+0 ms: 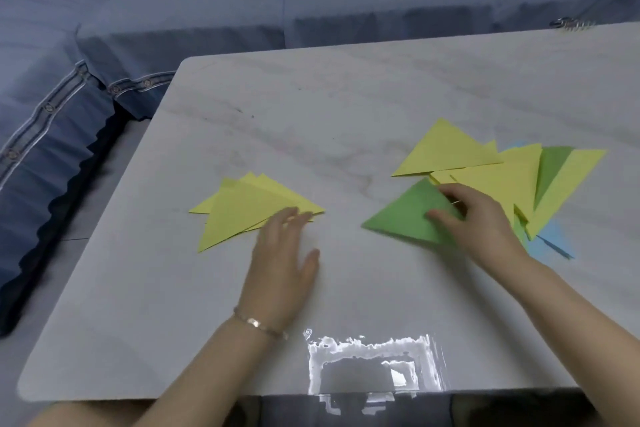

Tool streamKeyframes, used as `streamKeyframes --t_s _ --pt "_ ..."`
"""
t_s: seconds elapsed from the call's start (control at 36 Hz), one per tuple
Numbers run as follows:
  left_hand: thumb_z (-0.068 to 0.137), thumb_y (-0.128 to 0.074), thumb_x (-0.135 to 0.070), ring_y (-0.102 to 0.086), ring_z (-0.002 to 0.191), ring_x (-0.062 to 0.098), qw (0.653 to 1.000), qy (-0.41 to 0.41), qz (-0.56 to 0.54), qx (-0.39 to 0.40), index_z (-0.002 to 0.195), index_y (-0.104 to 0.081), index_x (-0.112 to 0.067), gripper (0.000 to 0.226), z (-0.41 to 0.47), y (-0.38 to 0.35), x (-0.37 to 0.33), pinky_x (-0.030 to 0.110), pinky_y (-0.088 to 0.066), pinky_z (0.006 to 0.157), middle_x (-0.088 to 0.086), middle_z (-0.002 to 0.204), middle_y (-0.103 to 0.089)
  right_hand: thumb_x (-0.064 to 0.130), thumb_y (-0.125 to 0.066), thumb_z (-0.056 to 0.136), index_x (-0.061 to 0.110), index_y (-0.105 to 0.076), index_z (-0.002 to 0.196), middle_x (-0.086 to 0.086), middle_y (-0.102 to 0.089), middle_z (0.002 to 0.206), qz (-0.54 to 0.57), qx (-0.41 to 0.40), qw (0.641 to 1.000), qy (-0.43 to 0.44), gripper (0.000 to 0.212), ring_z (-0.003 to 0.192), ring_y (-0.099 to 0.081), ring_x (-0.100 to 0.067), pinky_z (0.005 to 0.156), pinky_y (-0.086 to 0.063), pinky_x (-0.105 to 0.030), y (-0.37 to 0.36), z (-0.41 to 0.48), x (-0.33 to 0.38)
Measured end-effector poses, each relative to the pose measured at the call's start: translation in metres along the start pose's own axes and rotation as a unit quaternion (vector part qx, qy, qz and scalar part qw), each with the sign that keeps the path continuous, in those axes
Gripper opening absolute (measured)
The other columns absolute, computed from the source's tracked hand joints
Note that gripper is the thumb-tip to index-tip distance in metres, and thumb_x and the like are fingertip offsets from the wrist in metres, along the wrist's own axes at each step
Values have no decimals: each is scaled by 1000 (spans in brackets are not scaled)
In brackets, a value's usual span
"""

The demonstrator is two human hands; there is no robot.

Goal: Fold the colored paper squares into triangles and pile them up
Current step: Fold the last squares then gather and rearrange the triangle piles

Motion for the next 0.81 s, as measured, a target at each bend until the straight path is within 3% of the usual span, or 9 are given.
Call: streamKeyframes --t_s 0.14,0.19,0.28,0.33,0.39,0.47,0.58,0.81 --pt "84 -38 -20 -39 125 20 994 -88 43 53 124 -41 -14 40 -20 -31 -19 29 -28 102 14 133 -52 5 -71 77 13 -65 106 10 -61 93 71 65 995 40 30 86 -55 -9 72 -34 1 -41 -11 18" --pt "84 -37 -24 -47 124 21 988 -86 90 89 126 -40 -13 43 -25 -42 -16 29 -31 102 11 133 -53 6 -71 78 12 -64 111 4 -62 102 66 95 992 48 34 94 -56 -12 77 -34 -2 -61 -11 17" --pt "88 -32 -37 -54 120 19 973 -56 174 142 126 -46 -13 47 -32 -55 -7 34 -40 99 4 132 -55 6 -67 81 10 -56 124 -6 -56 119 -26 109 990 88 44 110 -52 -19 87 -27 -8 -82 -14 9" --pt "96 -18 -42 -50 124 21 964 -42 202 167 128 -45 -11 52 -37 -59 -4 36 -30 101 4 134 -53 7 -63 84 7 -54 127 -10 -52 126 -70 75 989 110 44 117 -47 -22 94 -25 -12 -88 -21 9" --pt "96 -7 -47 -43 130 24 957 -33 223 181 133 -38 -11 60 -40 -62 -2 36 -23 103 5 138 -48 18 -52 89 4 -60 119 -13 -56 126 -110 33 982 152 34 117 -45 -21 99 -30 -20 -93 -35 10" --pt "94 -8 -53 -27 135 25 954 -43 234 182 137 -33 -11 65 -43 -64 -1 38 -17 106 7 143 -42 35 -31 95 7 -68 109 -6 -65 117 -182 52 961 203 48 111 -59 -21 96 -46 -32 -101 -62 5" --pt "93 -12 -58 -21 137 28 954 -63 225 189 138 -35 -10 70 -45 -64 0 42 -19 105 11 146 -37 37 -11 101 9 -64 117 -2 -61 125 -249 100 943 195 62 115 -57 -16 103 -25 -22 -91 -82 -2" --pt "92 -12 -62 -14 139 30 953 -71 223 194 143 -27 -27 64 -45 -62 0 44 -16 105 11 149 -29 38 -33 92 8 -62 121 -5 -57 130 -282 104 944 135 51 121 -52 -18 105 -20 -23 -58 -85 -24"
Point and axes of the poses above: each hand's wrist, its own z-axis towards the middle knuckle, its own y-axis out of the back of the hand, x = y × z, the point moved 1 cm from there along z, towards the middle knuckle
